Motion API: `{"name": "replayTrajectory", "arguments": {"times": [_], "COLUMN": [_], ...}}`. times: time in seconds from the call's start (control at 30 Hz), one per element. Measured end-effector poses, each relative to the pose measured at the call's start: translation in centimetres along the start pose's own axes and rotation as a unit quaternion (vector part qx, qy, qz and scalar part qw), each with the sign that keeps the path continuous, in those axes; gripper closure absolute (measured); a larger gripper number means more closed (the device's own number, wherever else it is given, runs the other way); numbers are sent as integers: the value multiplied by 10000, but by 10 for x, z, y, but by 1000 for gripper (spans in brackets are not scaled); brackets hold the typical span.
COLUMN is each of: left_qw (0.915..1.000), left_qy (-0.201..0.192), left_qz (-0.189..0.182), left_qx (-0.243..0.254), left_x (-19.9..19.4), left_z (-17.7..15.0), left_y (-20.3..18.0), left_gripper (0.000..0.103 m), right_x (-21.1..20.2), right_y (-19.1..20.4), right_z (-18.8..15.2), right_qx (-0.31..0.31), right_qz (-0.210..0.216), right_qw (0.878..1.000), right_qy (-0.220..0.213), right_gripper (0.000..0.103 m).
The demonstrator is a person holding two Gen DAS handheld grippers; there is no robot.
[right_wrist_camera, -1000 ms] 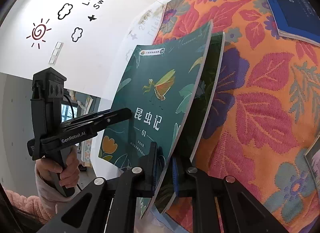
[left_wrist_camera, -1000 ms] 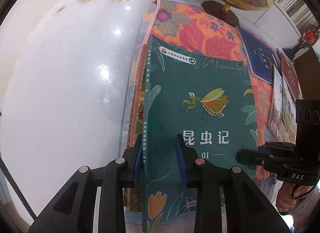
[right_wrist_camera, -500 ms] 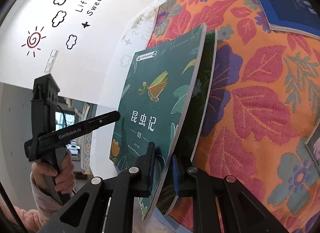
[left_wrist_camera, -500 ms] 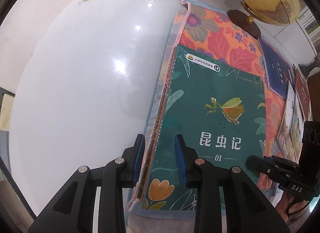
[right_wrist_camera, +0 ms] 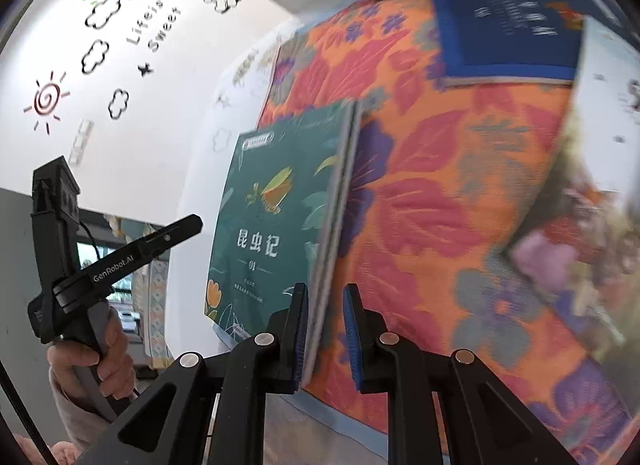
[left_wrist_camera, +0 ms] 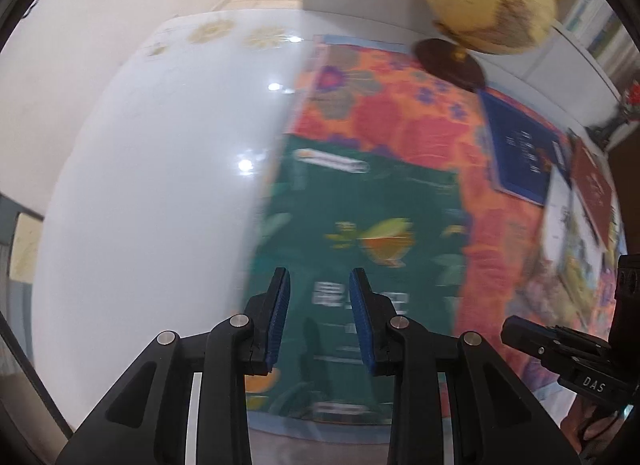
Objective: Organize books
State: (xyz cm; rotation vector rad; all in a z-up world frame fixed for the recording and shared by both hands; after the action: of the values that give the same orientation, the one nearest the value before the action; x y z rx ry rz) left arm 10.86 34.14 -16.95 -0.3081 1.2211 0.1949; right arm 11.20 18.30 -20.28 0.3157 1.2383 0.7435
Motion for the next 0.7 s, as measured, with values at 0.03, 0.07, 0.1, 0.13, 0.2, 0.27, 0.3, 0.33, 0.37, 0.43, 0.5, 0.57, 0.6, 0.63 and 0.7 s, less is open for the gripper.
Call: {"name": "replayTrajectory", "arguments": {"times": [0.03, 0.07, 0.1, 0.13, 0.2, 0.27, 0.3, 0.33, 0.37, 0.43, 0.5, 0.57, 0.6, 0.63, 0.7], "left_qw": [10000, 9998, 9997, 9994, 9985, 9974, 9963, 9954, 9945, 9915, 9884, 9844, 9825, 9799, 9756], "left_qy": [10, 20, 25, 33, 47, 67, 94, 114, 135, 159, 166, 163, 158, 163, 179], "left_qz": [-37, -83, -132, -182, -305, -422, -516, -586, -659, -840, -967, -1116, -1202, -1319, -1519], "left_qx": [77, 154, 219, 288, 449, 588, 684, 744, 807, 981, 1157, 1352, 1413, 1487, 1573], "left_x": [0, 1, 0, 0, 1, 1, 1, 1, 2, 4, 8, 13, 14, 16, 23], "left_z": [-1, -3, -5, -7, -10, -13, -16, -18, -19, -20, -19, -18, -17, -15, -10], "left_y": [-12, -25, -36, -47, -75, -99, -117, -129, -142, -177, -208, -245, -258, -275, -310], "left_gripper": [75, 75, 75, 75, 75, 75, 75, 75, 75, 75, 73, 73, 73, 73, 73], "right_x": [-7, -16, -27, -35, -59, -80, -95, -105, -115, -137, -157, -179, -193, -204, -225], "right_y": [-6, -12, -20, -27, -45, -61, -74, -83, -93, -119, -145, -172, -188, -198, -223], "right_z": [-1, -2, -2, -3, -4, -5, -5, -5, -6, -7, -9, -7, -6, -4, -2], "right_qx": [-24, -31, 2, 49, 176, 250, 327, 399, 482, 715, 959, 1207, 1326, 1401, 1606], "right_qz": [-77, -134, -157, -158, -176, -217, -268, -303, -336, -453, -535, -573, -595, -629, -781], "right_qw": [10000, 9998, 9997, 9995, 9982, 9964, 9949, 9937, 9923, 9887, 9845, 9788, 9742, 9701, 9607], "right_qy": [-55, -123, -213, -279, -551, -783, -910, -998, -1088, -1241, -1369, -1554, -1727, -1879, -2127], "right_gripper": [86, 87, 87, 86, 86, 86, 86, 86, 86, 86, 86, 85, 84, 82, 68]}}
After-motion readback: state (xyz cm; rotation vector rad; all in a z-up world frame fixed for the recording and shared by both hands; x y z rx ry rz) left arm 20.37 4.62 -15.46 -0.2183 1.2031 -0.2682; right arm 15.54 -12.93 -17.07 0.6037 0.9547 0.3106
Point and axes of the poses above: each gripper's, at about its wrist camera, not at the fingertips, and x roughly the way its jaws point, y to its left, z to its top, the point moved 9 cm from there along x, roughly the way its jaws point, and after that the axes turned 10 degrees about -x, right-handed, at the moved point
